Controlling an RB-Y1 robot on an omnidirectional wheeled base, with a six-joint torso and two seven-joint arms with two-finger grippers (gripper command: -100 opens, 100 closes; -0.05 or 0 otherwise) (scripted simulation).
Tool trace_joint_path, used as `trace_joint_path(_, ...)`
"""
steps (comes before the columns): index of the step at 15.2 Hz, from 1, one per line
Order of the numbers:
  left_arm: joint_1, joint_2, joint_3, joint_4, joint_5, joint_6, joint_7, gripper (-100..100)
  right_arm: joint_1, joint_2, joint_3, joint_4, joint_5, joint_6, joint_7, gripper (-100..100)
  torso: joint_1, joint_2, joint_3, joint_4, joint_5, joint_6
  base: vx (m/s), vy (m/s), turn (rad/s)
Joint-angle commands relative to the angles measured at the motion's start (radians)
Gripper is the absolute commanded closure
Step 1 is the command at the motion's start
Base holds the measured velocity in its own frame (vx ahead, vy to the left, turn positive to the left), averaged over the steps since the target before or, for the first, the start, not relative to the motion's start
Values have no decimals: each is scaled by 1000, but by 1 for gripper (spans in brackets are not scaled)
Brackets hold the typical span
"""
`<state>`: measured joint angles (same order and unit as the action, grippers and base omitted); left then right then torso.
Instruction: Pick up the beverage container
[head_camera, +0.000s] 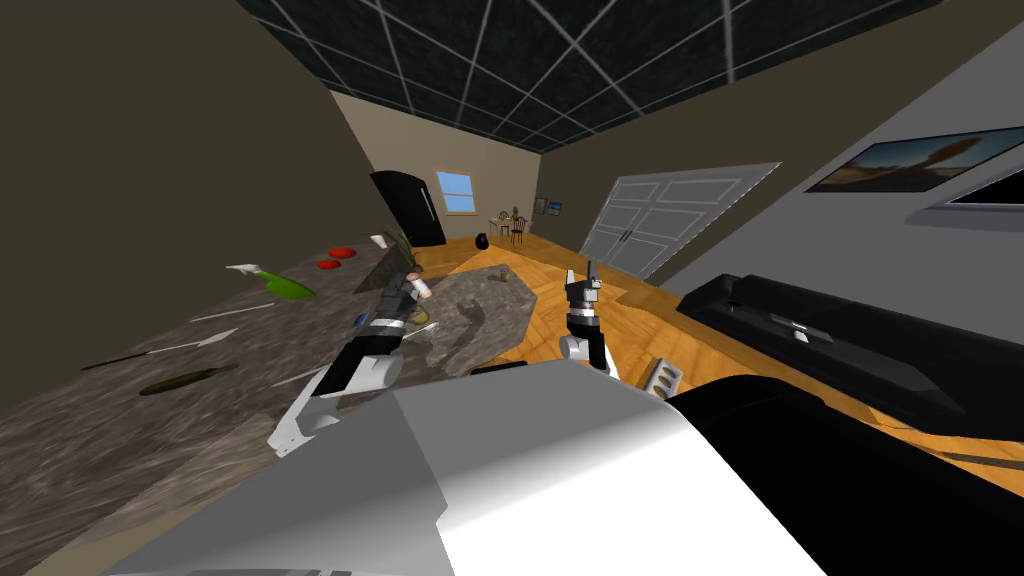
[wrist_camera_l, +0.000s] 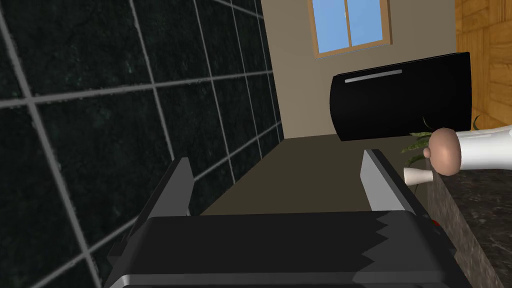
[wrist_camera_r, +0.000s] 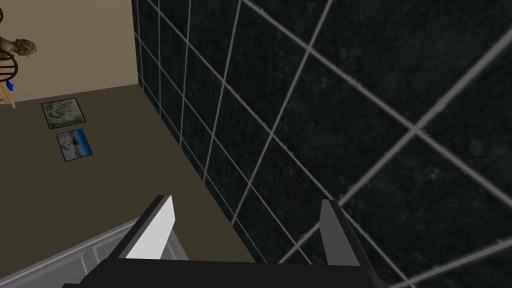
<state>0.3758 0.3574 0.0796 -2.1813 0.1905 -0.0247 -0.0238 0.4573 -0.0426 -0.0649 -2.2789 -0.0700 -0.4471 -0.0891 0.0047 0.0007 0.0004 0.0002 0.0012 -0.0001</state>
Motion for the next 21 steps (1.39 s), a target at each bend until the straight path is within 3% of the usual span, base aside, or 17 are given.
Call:
trace_joint_path(1,-18,36,10,20,28,50,9,-100,0,0,0,0,0,0,0,0,0,0,0,0,0,0,-20,52,-75)
trace_joint_path(3,-18,36,10,20,28,74,9,-100,0,0,0,0,0,0,0,0,0,0,0,0,0,0,-19,55,-65)
trace_joint_path(4,-35,72,21,42,57,108,20,-100,0,0,0,0,0,0,0,0,0,0,0,0,0,0,-24,51,-91)
trace_joint_path(6,-35,72,21,42,57,135,20,-100,0,0,0,0,0,0,0,0,0,0,0,0,0,0,-25,59,-61)
trace_joint_path(7,-53,109,31,65,87,162,31,-100,0,0,0,0,0,0,0,0,0,0,0,0,0,0,-31,71,-83)
trace_joint_path(10,-53,109,31,65,87,199,31,-100,0,0,0,0,0,0,0,0,1,0,0,0,0,0,-20,61,-49)
trace_joint_path(11,-70,146,41,88,119,233,42,-100,0,0,0,0,0,0,0,0,0,0,0,0,0,0,-12,47,-72)
trace_joint_path(13,-70,146,41,88,119,264,42,-100,0,0,0,0,0,0,0,0,0,0,0,0,0,0,-20,57,-83)
trace_joint_path(14,-88,183,51,113,151,287,54,-100,0,0,0,0,0,0,0,0,0,0,0,0,0,0,-28,58,-110)
trace_joint_path(16,-88,183,51,113,151,332,54,-100,0,0,0,0,0,0,0,0,0,0,0,0,0,0,-28,56,-73)
trace_joint_path(17,-107,220,60,138,185,356,65,-100,0,0,0,0,0,0,0,0,0,0,0,0,0,0,-23,60,-81)
trace_joint_path(20,-107,220,60,138,185,400,65,-100,0,0,0,0,0,0,0,0,1,0,0,0,0,0,-18,56,-63)
trace_joint_path(21,-125,257,69,163,220,433,77,-100,0,0,0,0,0,0,0,0,-1,-1,0,0,0,0,-15,37,-99)
